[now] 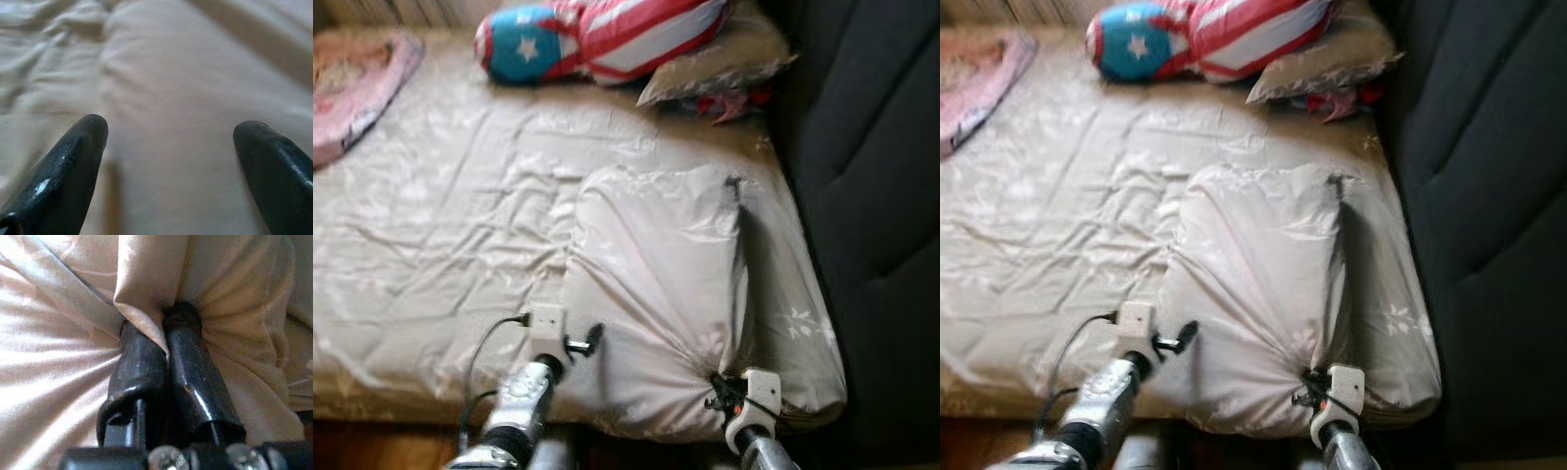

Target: Clean up the room

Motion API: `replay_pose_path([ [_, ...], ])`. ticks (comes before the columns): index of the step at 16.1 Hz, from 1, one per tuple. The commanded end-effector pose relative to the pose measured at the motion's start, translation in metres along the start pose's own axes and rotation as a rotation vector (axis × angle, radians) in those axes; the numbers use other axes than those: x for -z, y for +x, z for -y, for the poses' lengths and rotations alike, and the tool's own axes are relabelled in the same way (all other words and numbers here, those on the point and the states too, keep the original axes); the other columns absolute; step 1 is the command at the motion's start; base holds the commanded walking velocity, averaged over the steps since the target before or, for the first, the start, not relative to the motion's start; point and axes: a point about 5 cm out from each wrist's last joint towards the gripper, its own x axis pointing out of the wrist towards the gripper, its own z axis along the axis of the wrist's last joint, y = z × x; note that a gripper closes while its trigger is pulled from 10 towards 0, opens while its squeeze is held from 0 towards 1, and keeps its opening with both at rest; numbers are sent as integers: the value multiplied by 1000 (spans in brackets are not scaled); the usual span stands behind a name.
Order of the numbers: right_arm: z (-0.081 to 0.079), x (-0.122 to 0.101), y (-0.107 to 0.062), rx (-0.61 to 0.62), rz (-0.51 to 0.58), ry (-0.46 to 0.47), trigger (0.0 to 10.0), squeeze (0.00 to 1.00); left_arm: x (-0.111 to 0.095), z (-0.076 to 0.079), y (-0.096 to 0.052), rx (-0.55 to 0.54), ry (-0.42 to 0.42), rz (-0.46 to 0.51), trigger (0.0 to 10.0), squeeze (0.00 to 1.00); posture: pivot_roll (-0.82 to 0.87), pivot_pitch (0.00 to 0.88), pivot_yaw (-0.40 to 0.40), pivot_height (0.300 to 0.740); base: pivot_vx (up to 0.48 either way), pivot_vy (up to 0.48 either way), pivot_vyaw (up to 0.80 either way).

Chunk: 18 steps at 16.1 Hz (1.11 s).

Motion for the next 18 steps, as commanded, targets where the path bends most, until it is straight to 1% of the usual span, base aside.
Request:
replay_pose_path([
  [1, 8, 23, -11, 44, -107, 27, 10000, 0, 12, 7, -3, 21, -3, -53, 10000, 0, 10, 215, 0, 622, 0, 0, 0],
  [2, 8, 24, -11, 44, -108, 26, 10000, 0, 13, 7, -3, 21, -2, -57, 10000, 0, 10, 215, 0, 622, 0, 0, 0],
  [5, 10, 26, -14, 45, -108, 23, 10000, 0, 19, 2, -5, 5, 8, -110, 10000, 0, -7, 228, -5, 622, 0, 0, 0],
  [6, 12, 26, -15, 47, -108, 21, 10000, 0, 25, 0, -7, -19, -2, -147, 10000, 0, -9, 229, -6, 622, 0, 0, 0],
  [7, 12, 26, -15, 47, -109, 20, 10000, 0, 27, -3, -8, -40, 3, -157, 10000, 0, -9, 229, -6, 622, 0, 0, 0],
  [8, 13, 27, -16, 47, -110, 18, 10000, 0, 30, -7, -10, -79, -27, -163, 10000, 0, -21, 230, -12, 622, 0, 0, 0],
  [12, 16, 27, -17, 47, -108, 13, 10000, 0, 32, -13, -12, -133, -80, -172, 10000, 0, -25, 234, -19, 622, 0, 0, 0],
  [13, 17, 26, -17, 47, -105, 8, 10000, 0, 33, -13, -12, -136, -154, -176, 10000, 1000, -37, 235, -27, 622, 0, 0, 0],
  [14, 17, 26, -17, 47, -105, 8, 10000, 0, 33, -13, -12, -136, -154, -176, 10000, 1000, -37, 235, -27, 622, 0, 0, 0],
  [15, 18, 25, -17, 46, -101, 5, 10000, 0, 33, -13, -11, -144, -182, -181, 10000, 1000, -44, 235, -32, 622, 0, 0, 0],
  [18, 19, 23, -17, 43, -96, 0, 10000, 0, 30, -17, -11, -163, -219, -168, 10000, 1000, -52, 240, -40, 622, 0, 0, 0],
])
